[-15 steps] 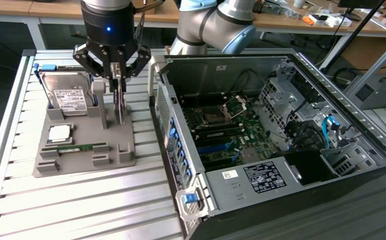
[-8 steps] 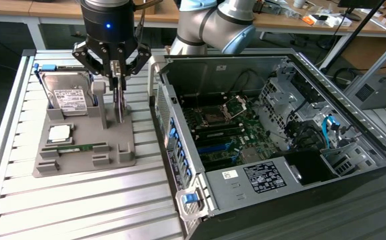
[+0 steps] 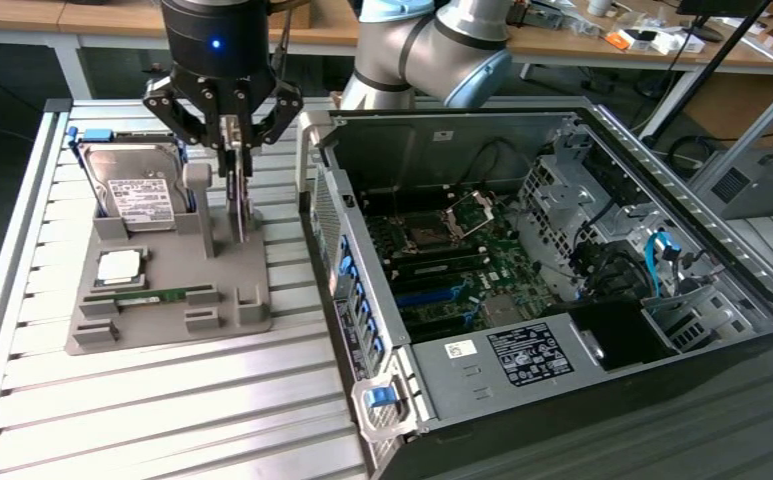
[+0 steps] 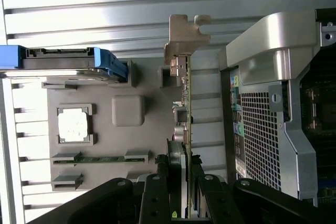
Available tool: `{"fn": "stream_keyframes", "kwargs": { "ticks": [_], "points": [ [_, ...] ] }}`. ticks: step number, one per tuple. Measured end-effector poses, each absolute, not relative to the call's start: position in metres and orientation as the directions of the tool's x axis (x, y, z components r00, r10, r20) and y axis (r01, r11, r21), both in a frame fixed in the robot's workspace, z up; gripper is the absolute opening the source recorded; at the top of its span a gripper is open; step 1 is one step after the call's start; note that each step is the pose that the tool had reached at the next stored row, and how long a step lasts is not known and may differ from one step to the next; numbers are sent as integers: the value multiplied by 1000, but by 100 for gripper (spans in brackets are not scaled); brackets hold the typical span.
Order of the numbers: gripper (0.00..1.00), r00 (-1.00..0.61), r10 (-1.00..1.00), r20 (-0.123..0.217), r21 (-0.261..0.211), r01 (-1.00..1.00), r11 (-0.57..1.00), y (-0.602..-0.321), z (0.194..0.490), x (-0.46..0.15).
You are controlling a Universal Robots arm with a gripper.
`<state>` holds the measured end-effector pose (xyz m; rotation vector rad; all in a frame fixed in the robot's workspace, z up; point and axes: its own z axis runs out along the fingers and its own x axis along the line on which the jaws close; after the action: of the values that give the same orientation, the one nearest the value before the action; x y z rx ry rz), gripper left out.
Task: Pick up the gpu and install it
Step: 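Pick up the gpu and move the gpu toward the slot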
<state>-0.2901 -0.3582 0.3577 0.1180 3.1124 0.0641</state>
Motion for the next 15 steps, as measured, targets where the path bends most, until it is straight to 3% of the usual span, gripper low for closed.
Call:
{"fn": "stream_keyframes", "kwargs": {
  "ticks": [15],
  "points": [
    [27, -997, 76, -25, 42, 75, 996, -358, 369, -290]
  ]
}}
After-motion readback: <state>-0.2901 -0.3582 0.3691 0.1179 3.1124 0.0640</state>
